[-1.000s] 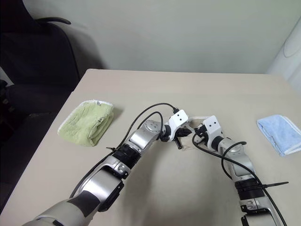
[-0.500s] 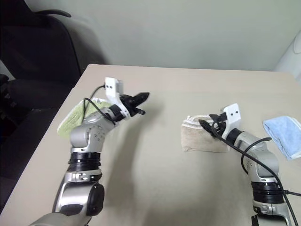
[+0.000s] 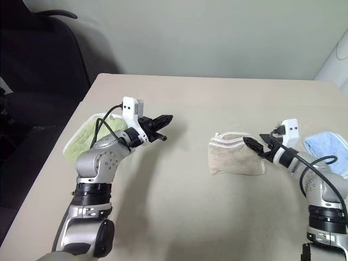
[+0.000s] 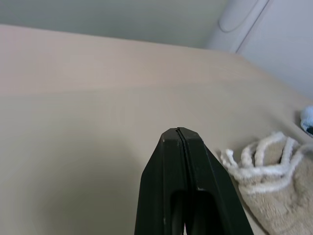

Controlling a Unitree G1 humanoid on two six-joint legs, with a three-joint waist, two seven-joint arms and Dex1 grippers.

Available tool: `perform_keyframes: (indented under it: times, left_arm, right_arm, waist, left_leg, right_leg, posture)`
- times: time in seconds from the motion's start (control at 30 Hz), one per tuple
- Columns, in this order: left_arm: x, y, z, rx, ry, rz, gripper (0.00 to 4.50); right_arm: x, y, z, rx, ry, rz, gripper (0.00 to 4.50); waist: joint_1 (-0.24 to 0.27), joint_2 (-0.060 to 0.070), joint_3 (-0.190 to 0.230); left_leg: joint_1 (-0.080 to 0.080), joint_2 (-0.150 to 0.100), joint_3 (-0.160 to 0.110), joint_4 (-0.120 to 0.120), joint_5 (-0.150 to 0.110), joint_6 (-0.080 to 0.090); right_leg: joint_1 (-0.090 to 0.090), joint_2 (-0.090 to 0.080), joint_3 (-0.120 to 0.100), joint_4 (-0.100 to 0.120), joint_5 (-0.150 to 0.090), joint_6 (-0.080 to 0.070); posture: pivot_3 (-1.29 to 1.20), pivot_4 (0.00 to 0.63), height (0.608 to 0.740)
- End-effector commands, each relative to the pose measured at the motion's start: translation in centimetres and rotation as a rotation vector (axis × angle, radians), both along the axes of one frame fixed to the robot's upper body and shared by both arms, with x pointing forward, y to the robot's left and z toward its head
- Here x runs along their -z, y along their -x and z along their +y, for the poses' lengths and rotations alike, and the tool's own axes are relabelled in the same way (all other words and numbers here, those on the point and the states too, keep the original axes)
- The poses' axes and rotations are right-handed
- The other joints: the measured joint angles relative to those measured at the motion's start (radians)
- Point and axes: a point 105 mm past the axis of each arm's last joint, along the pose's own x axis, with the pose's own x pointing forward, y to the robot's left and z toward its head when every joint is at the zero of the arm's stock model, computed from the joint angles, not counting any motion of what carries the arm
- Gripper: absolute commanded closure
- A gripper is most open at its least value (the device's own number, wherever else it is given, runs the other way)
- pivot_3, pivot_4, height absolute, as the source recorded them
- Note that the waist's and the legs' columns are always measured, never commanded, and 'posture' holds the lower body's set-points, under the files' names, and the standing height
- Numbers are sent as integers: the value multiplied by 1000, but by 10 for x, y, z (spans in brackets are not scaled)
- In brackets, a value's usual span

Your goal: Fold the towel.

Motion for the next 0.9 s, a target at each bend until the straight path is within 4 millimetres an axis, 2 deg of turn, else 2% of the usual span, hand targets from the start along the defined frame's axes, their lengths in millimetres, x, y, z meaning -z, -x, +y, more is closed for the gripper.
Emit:
perform_keyframes:
  times: [0.03, 0.3, 0.53, 0.67, 0.9]
  left_arm:
    - [-16, 10, 0, 32, -10, -62, 4500]
    - [-9, 19, 8, 23, -37, -43, 4500]
    - [-5, 22, 6, 23, -40, -28, 4500]
    - [-4, 24, 3, 27, -42, -23, 4500]
    - [2, 26, 4, 17, -38, -6, 4500]
  right_arm:
    - [8, 5, -1, -42, -6, 50, 35]
    - [43, 7, 16, -130, -14, 170, 35]
    - [47, -2, 48, -221, -38, 158, 35]
    - [43, -5, 57, -236, -78, 150, 866]
    - [35, 1, 49, -218, -136, 140, 3381]
  waist:
    - [-1, 0, 0]
    - [-7, 0, 0]
    - [-22, 0, 0]
    - [-35, 0, 0]
    - [-31, 0, 0]
  left_leg:
    - [0, 0, 0, 0, 0, 0]
    - [1, 0, 0, 0, -1, 3]
    - [6, 1, -1, 0, -3, 8]
    - [8, 2, -1, 0, -1, 7]
    - [8, 2, -2, -1, 0, 6]
  right_leg:
    - [0, 0, 0, 0, 0, 0]
    - [1, 0, 0, 1, 0, 0]
    - [4, 1, -1, 2, 2, -2]
    - [4, 4, -1, 4, 4, -4]
    - [4, 4, 0, 6, 3, -6]
  posture:
    - [0, 150, 735]
    - [0, 150, 735]
    - [0, 150, 735]
    - [0, 150, 735]
    - [0, 150, 735]
